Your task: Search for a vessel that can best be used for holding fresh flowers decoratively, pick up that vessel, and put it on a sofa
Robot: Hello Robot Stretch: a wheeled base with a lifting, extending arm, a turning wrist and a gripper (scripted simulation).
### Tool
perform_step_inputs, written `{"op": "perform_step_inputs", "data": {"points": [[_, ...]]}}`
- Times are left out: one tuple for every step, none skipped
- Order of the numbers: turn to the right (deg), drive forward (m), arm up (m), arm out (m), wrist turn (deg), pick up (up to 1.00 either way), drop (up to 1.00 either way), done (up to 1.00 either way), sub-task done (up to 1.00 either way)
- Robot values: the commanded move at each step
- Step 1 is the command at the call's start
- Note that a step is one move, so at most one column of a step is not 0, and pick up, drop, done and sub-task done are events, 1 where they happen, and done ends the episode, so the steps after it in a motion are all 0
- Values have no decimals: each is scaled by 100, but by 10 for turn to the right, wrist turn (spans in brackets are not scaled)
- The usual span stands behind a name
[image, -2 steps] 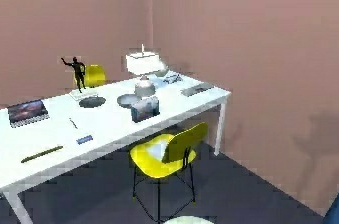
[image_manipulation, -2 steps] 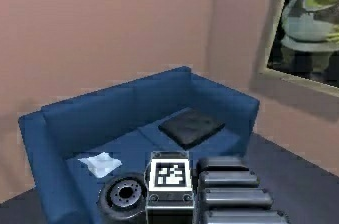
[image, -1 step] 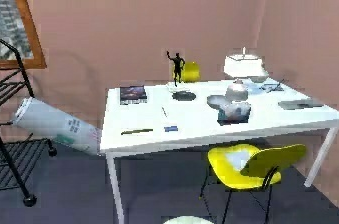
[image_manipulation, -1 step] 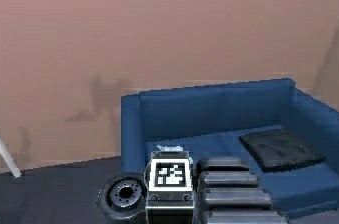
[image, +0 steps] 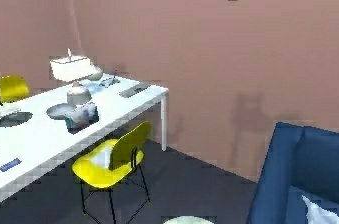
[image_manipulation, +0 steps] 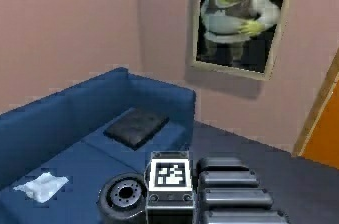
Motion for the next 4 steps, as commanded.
{"op": "perform_step_inputs", "data": {"points": [[450,0,0,0,0,0,0,0,0],[120,0,0,0,0,0,0,0,0],[-450,0,0,0,0,0,0,0,0],[-450,0,0,0,0,0,0,0,0]]}}
